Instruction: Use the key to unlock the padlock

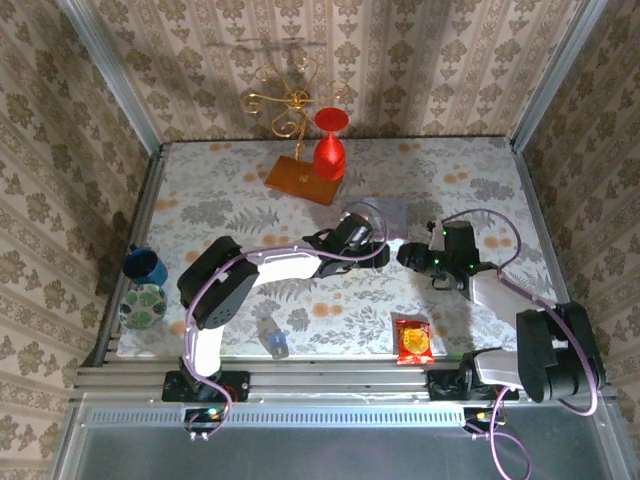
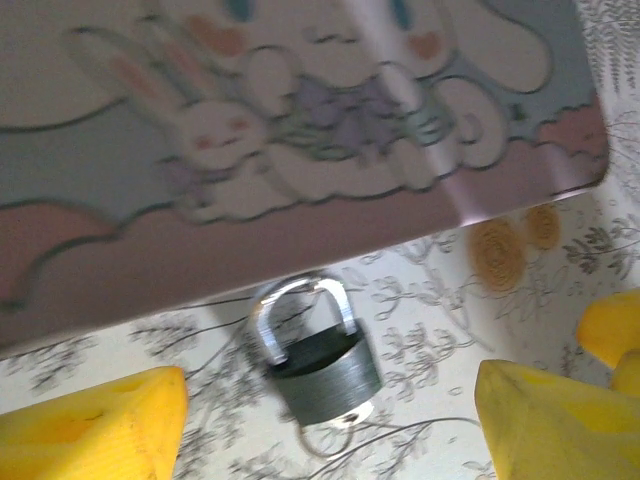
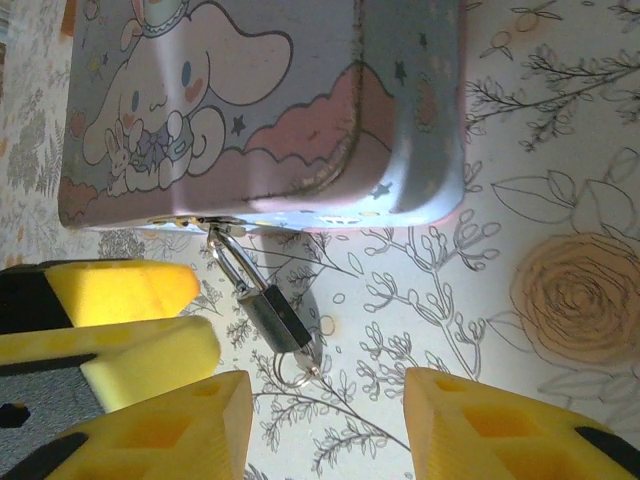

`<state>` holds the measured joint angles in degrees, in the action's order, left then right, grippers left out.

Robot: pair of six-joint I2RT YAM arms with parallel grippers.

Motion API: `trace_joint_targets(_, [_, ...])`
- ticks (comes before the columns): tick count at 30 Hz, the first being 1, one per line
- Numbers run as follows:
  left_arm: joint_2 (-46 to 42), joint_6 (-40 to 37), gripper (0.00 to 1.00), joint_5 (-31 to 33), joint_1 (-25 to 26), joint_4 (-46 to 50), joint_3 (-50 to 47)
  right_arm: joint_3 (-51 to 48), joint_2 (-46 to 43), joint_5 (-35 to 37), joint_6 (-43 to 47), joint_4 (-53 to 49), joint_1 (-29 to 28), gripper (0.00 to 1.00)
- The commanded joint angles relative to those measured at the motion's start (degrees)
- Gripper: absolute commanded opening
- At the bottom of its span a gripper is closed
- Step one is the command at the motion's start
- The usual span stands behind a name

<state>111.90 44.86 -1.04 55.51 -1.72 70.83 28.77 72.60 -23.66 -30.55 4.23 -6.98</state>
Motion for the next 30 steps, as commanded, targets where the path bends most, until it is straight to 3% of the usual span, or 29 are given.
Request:
trace_joint_targets(1, [2.1, 1.1, 0.79, 0.5, 0.8, 2.6, 3.7, -1.5, -3.4, 2.8, -1.3, -3.4, 0.3, 0.46])
trace_joint_targets(6, [4.4, 2.1, 0.83, 0.5, 1.2, 5.0, 6.2, -2.1, -7.0, 3.9, -1.4, -5.3, 0.7, 0.46])
trace_joint_targets(15, [4.7, 2.8, 0.88, 1.4, 0.9, 8.0, 6.6, -3.8, -4.4, 1.4, -3.0, -1.2, 1.0, 0.45])
trace_joint_targets(25, [6.0, 1.0, 0.68, 0.3, -0.2, 3.8, 8.2, -4.3, 4.0, -0.1, -6.6, 8.0, -2.4, 0.41])
trace_joint_targets(30, [6.4, 0.6, 0.68, 0.8, -0.7, 3.2, 8.4, -3.9, 9.0, -0.7, -7.3, 12.3, -4.2, 0.41])
